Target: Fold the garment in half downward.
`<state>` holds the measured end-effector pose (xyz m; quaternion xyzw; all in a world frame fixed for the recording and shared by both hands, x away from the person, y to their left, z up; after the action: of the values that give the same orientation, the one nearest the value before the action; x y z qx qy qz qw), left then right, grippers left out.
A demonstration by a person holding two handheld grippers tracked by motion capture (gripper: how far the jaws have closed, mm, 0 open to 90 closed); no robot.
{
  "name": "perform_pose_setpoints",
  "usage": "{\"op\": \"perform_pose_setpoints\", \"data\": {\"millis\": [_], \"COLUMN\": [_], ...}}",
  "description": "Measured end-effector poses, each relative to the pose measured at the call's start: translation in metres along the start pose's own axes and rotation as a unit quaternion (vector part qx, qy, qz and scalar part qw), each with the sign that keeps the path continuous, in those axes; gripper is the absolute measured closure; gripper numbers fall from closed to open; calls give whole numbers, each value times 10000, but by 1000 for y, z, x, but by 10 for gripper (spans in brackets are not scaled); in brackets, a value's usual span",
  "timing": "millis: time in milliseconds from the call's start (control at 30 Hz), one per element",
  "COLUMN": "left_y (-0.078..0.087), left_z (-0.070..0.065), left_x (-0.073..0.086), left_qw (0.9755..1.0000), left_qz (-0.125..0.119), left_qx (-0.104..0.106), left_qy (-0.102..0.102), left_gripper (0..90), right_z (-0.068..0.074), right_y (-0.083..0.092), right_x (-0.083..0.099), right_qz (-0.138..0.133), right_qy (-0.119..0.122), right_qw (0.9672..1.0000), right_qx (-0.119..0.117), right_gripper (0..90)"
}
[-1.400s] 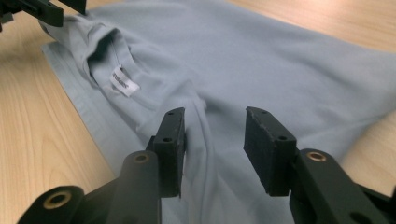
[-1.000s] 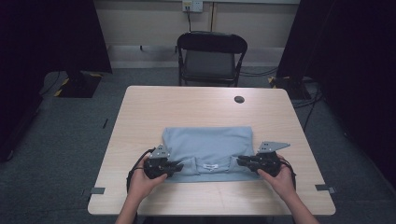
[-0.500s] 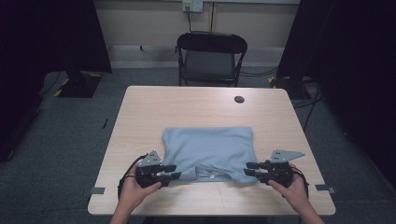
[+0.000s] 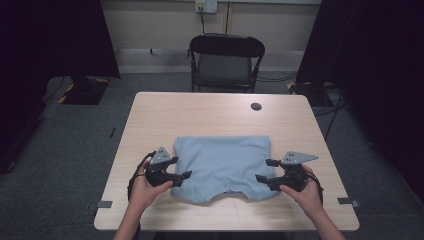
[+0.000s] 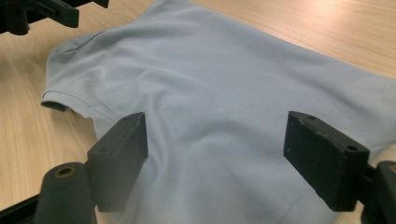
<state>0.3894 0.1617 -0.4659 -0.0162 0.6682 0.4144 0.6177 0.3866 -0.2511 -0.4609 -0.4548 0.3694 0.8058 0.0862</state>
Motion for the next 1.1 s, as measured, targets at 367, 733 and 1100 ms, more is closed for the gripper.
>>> {"op": "perform_pose_setpoints", "data": {"millis": [367, 733, 1100], "left_y": [-6, -8, -9], "left_z": [16, 28, 39], "left_x": [-6, -10, -11], "left_qw": [9998, 9998, 9997], "left_qz": [142, 144, 182], "left_qx": [-91, -131, -164], "left_qy": [-53, -3, 60], "left_gripper": [219, 220, 220], "right_z": [6, 16, 30], "right_y": [-20, -34, -47], "right_x": [-10, -16, -18], "right_qz": [10, -13, 112], "right_qy": [29, 68, 188], "right_qw": [10000, 9999, 9996], "right_qx": [-3, -88, -157], "right_gripper": [118, 115, 115]}}
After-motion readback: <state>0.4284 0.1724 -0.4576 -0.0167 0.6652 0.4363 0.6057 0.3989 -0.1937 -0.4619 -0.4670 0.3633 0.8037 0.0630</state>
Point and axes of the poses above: each handheld gripper's, and its own axes: y roughly backward along the jaws, x roughly out of its underside, z roughly to its left, the point moved 1 cm from there along -y, roughly forward along the jaws, and after that the axes turned 14 degrees about -y, right-handed, at the moved point
